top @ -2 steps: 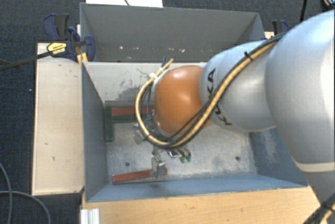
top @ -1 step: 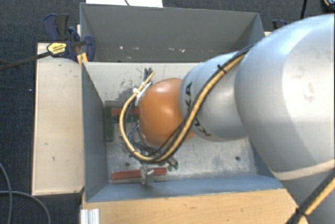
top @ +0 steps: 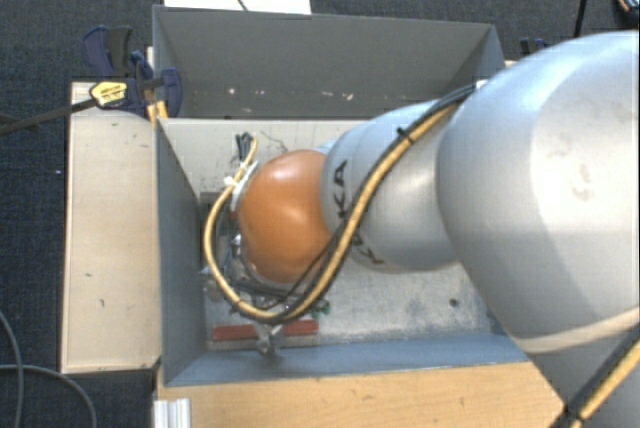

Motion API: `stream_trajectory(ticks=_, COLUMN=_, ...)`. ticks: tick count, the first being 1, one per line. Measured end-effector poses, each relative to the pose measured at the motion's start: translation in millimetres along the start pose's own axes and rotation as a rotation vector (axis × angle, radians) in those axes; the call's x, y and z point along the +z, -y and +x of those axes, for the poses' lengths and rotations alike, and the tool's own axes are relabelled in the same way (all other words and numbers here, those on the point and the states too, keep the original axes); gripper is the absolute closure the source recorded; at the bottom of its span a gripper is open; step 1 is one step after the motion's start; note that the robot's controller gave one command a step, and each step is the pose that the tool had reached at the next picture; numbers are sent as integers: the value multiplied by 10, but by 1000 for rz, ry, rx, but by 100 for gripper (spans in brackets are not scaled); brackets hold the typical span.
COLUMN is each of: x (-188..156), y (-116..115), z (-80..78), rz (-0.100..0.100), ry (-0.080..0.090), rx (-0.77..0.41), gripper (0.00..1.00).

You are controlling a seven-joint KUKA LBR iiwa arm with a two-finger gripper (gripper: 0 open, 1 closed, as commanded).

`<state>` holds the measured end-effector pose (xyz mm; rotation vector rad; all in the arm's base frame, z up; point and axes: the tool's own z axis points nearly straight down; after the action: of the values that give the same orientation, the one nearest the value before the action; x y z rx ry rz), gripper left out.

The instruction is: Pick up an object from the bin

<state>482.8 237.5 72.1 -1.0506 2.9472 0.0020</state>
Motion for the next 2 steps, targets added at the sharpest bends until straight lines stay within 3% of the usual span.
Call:
stream_trajectory(ticks=1, x=17, y=-13, z=22, rz=-3, ry=-7, rx=5, gripper=100)
stream_trajectory(ticks=2, x=-365, y=-6, z=1, rz=-2, ry=-5, rx=13, gripper=100)
